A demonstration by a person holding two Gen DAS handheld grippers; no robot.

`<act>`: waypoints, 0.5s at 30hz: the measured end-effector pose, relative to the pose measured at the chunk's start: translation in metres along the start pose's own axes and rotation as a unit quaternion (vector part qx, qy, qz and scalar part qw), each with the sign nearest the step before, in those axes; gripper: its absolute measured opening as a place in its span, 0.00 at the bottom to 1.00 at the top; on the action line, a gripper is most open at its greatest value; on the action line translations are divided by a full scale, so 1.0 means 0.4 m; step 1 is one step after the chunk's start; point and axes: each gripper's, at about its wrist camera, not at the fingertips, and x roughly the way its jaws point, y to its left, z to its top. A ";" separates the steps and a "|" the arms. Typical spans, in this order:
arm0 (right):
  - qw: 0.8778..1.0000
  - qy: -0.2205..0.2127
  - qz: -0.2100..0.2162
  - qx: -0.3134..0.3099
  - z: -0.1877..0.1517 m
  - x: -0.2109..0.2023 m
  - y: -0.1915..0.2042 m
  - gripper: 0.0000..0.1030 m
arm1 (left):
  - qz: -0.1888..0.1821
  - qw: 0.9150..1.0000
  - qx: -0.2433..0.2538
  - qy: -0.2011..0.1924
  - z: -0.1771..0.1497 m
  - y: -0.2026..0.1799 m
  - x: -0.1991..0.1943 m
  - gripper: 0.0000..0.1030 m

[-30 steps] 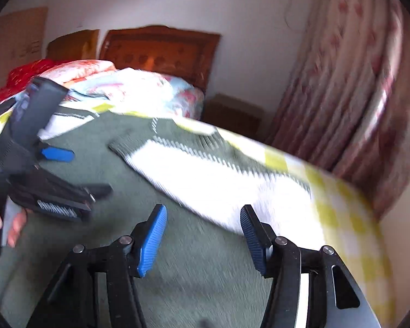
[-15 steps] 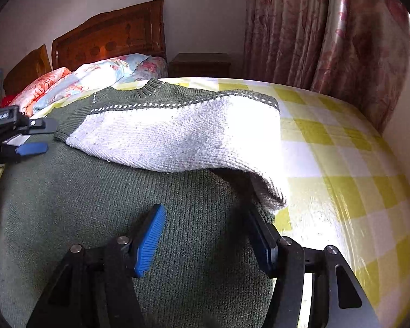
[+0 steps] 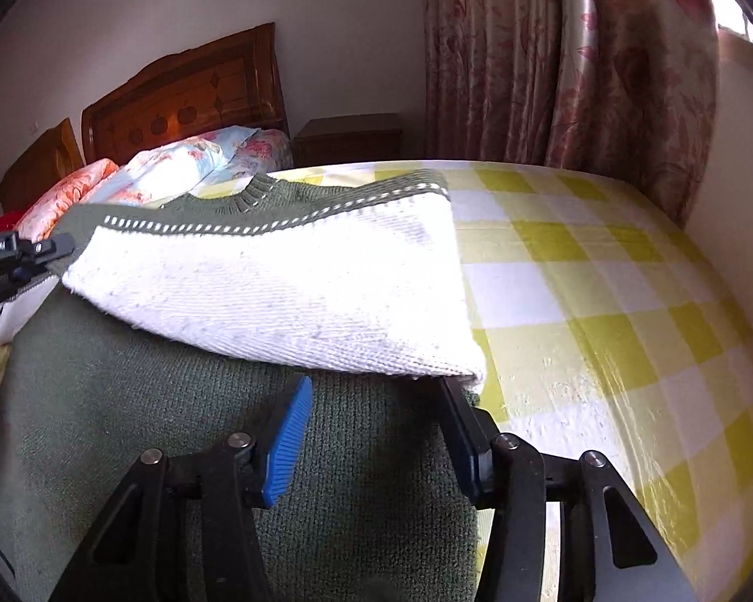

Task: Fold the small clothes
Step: 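Fold the held sleeve across the sweater body and open the right gripper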

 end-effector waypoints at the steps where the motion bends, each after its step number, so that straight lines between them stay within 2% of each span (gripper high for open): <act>1: 1.000 -0.002 -0.001 0.007 0.000 -0.002 -0.006 1.00 | 0.000 1.000 -0.001 0.008 -0.011 0.013 0.006 0.19; 4: 1.000 -0.012 -0.005 0.019 0.000 -0.011 -0.012 1.00 | -0.012 1.000 -0.007 0.019 -0.061 0.045 0.031 0.19; 6: 0.999 -0.034 -0.010 0.030 -0.003 -0.032 -0.023 1.00 | -0.031 0.999 -0.023 0.011 -0.072 0.059 0.029 0.19; 8: 0.997 -0.057 0.032 0.045 -0.009 -0.058 -0.041 1.00 | -0.041 0.999 -0.026 0.012 -0.077 0.062 0.031 0.19; 9: 0.996 -0.067 0.029 0.053 -0.012 -0.070 -0.047 1.00 | -0.042 0.999 -0.027 0.015 -0.081 0.069 0.026 0.19; 11: 0.996 -0.062 -0.018 0.058 -0.011 -0.072 -0.049 1.00 | -0.055 0.998 -0.028 0.006 -0.081 0.073 0.024 0.19; 15: 0.996 -0.004 -0.092 0.011 -0.009 -0.029 -0.018 1.00 | -0.071 0.997 -0.027 -0.009 -0.086 0.077 0.009 0.19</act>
